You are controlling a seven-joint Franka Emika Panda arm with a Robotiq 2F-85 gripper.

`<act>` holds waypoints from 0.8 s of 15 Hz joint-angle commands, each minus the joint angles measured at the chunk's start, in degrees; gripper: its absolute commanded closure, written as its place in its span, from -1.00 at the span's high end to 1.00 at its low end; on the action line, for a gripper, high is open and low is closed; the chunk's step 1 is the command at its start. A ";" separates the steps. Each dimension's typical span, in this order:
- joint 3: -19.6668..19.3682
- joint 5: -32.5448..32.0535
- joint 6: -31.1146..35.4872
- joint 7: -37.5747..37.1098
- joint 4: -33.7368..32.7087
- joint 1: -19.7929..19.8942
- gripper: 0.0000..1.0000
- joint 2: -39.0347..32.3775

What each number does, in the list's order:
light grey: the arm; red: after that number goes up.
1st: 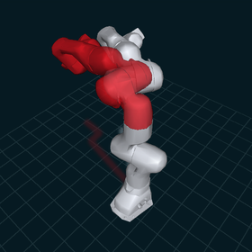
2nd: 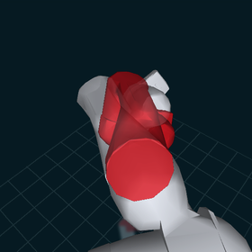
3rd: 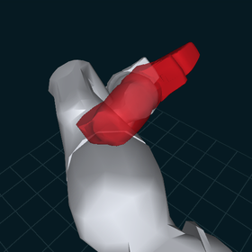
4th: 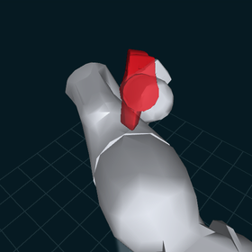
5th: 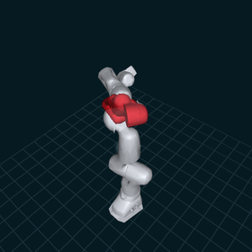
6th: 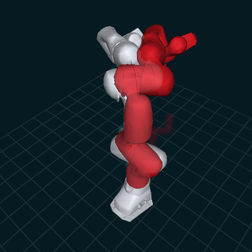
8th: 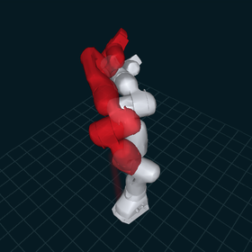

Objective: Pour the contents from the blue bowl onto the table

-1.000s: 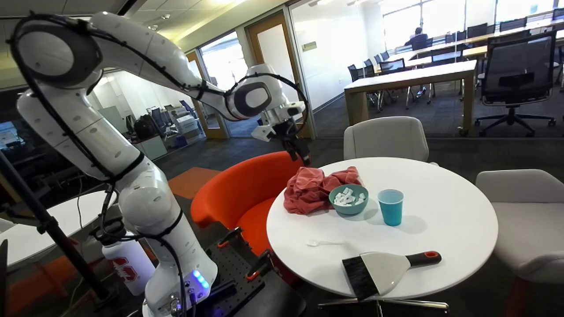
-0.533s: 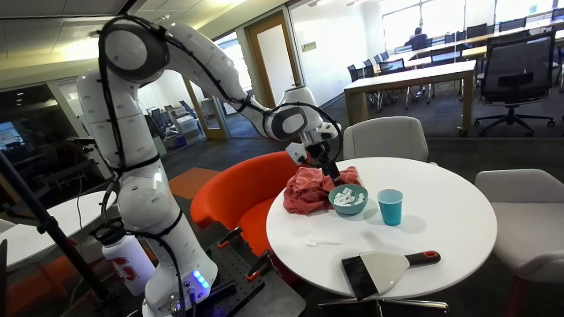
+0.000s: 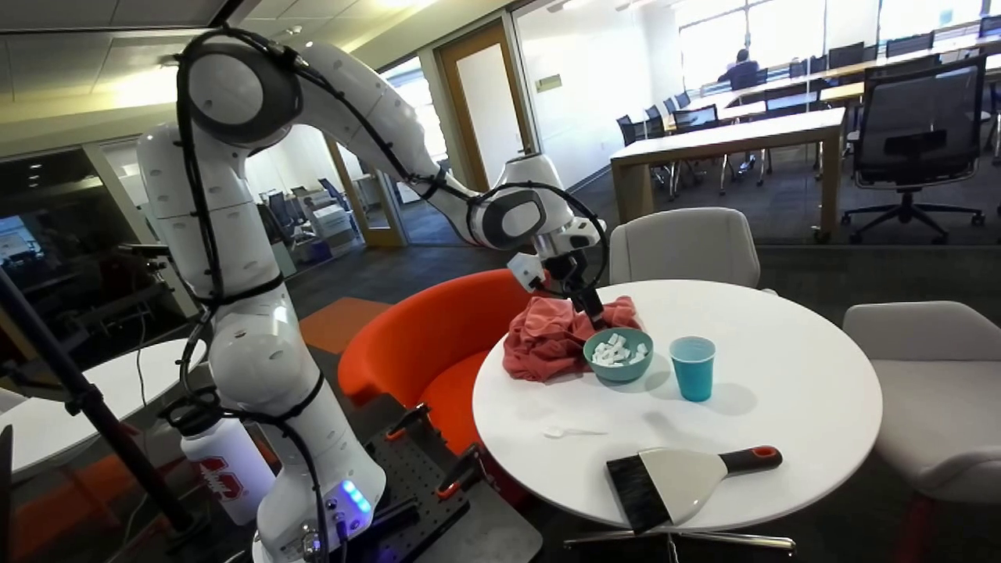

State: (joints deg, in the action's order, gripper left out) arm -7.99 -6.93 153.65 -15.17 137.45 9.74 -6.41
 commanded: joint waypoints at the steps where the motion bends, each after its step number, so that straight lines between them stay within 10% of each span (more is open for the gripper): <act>1: 0.14 6.17 0.37 2.36 -2.92 -0.43 1.00 -4.66; 12: 5.74 27.93 11.10 5.80 -13.50 2.68 1.00 -22.42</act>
State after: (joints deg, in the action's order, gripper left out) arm -3.59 18.55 162.02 -9.34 127.83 11.45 -24.24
